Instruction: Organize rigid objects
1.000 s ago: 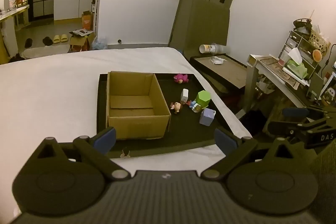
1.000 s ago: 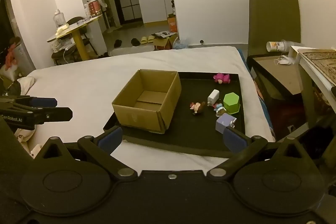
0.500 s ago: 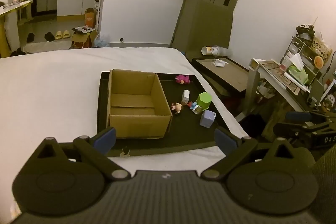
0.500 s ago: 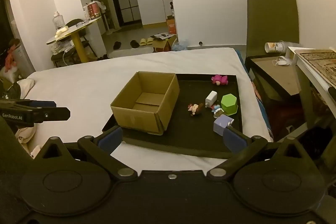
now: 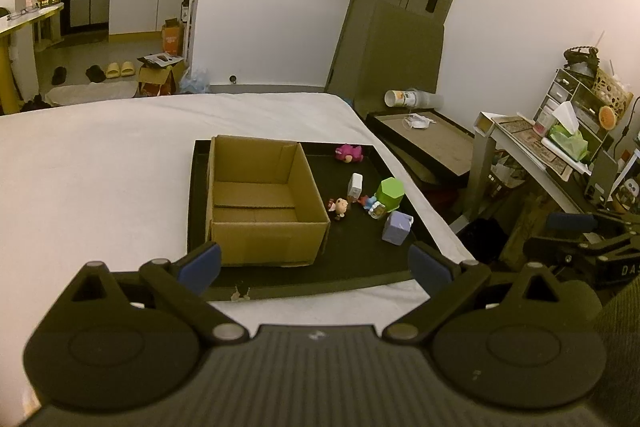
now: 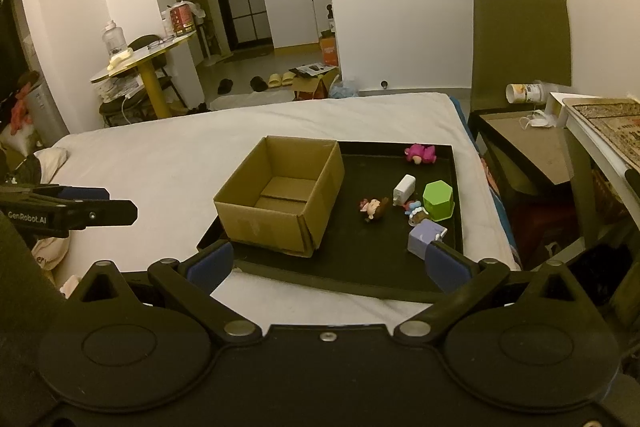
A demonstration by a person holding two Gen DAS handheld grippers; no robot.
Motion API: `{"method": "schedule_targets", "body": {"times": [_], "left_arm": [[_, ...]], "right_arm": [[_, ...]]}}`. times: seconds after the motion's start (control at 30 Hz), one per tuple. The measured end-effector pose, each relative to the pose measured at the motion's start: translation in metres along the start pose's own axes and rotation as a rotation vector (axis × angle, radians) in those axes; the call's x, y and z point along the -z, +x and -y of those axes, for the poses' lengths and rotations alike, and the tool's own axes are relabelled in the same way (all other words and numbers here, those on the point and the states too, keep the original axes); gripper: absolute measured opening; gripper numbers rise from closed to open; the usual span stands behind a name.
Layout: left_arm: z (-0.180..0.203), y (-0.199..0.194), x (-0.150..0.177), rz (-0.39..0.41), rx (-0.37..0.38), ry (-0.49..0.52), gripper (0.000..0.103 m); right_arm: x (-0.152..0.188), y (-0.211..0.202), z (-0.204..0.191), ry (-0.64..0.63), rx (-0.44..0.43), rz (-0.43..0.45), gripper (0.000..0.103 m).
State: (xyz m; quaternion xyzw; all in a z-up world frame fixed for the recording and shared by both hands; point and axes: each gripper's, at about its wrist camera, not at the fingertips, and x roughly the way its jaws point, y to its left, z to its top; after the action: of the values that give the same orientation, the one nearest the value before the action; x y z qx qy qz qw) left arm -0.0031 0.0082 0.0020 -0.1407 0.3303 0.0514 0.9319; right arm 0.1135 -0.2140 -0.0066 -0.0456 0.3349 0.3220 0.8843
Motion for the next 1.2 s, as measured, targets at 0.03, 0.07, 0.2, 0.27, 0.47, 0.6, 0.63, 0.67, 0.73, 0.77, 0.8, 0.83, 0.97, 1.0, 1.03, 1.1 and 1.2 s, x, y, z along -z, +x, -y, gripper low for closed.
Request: {"method": "schedule_targets", "body": {"times": [0.03,0.07,0.2,0.27,0.47,0.6,0.63,0.67,0.73,0.77,0.8,0.83,0.97,1.0,1.03,1.1,1.2], "left_arm": [[-0.0003,0.0002,0.0003,0.001,0.001,0.0,0.1],[-0.0004,0.0003,0.0003,0.0,0.002,-0.001,0.1],[0.0007,-0.0004,0.0005,0.002,0.001,0.008,0.1],[0.0006,-0.0007,-0.0002,0.003,0.001,0.012,0.1],[0.0015,-0.001,-0.0008,0.003,0.004,0.013,0.1],[0.0033,-0.0023,-0.0019,0.008,0.009,0.022,0.1],[0.0039,-0.0026,-0.0018,0.008,0.008,0.027,0.1],[0.0045,-0.0026,-0.0021,0.008,0.009,0.032,0.1],[0.0052,-0.0022,-0.0028,0.007,0.014,0.035,0.1],[0.0057,-0.0028,-0.0026,0.008,0.015,0.038,0.1],[0.0062,-0.0022,-0.0028,0.007,0.016,0.04,0.1],[0.0064,-0.0017,-0.0031,0.007,0.018,0.04,0.1],[0.0057,0.0003,-0.0025,0.005,0.022,0.039,0.1],[0.0062,0.0007,-0.0024,0.004,0.022,0.039,0.1],[0.0061,0.0007,-0.0023,0.005,0.021,0.04,0.1],[0.006,0.0008,-0.0025,0.006,0.022,0.037,0.1],[0.0062,0.0015,-0.0026,0.004,0.02,0.039,0.1]], "right_arm": [[0.0005,-0.0001,-0.0006,-0.001,0.0,0.0,0.103],[0.0004,-0.0001,-0.0006,-0.001,0.0,0.0,0.103],[0.001,-0.0001,-0.0009,-0.001,-0.001,0.004,0.103],[0.0012,-0.0001,-0.0009,0.0,-0.001,0.004,0.103],[0.0027,-0.0007,-0.001,-0.002,-0.008,0.004,0.103],[0.0023,0.0012,-0.0015,-0.001,-0.011,0.0,0.103],[0.0023,0.0013,-0.0015,-0.001,-0.01,0.001,0.103],[0.002,0.0017,-0.0017,-0.002,-0.01,0.001,0.103],[0.0016,0.0017,-0.0022,0.001,-0.009,0.001,0.103],[0.0019,0.0018,-0.0022,0.001,-0.008,0.002,0.103],[0.0016,0.0012,-0.0027,-0.002,-0.007,0.004,0.103],[0.0014,0.0006,-0.0032,-0.004,-0.007,0.008,0.103],[0.0009,-0.0021,-0.0043,-0.007,-0.006,0.015,0.103],[0.0013,-0.0025,-0.0045,-0.006,-0.006,0.016,0.103],[0.0009,-0.0031,-0.0047,-0.005,-0.005,0.016,0.103],[0.0004,-0.0038,-0.0047,-0.005,-0.005,0.015,0.103],[-0.0003,-0.0047,-0.0035,-0.003,-0.004,0.016,0.103]]}}
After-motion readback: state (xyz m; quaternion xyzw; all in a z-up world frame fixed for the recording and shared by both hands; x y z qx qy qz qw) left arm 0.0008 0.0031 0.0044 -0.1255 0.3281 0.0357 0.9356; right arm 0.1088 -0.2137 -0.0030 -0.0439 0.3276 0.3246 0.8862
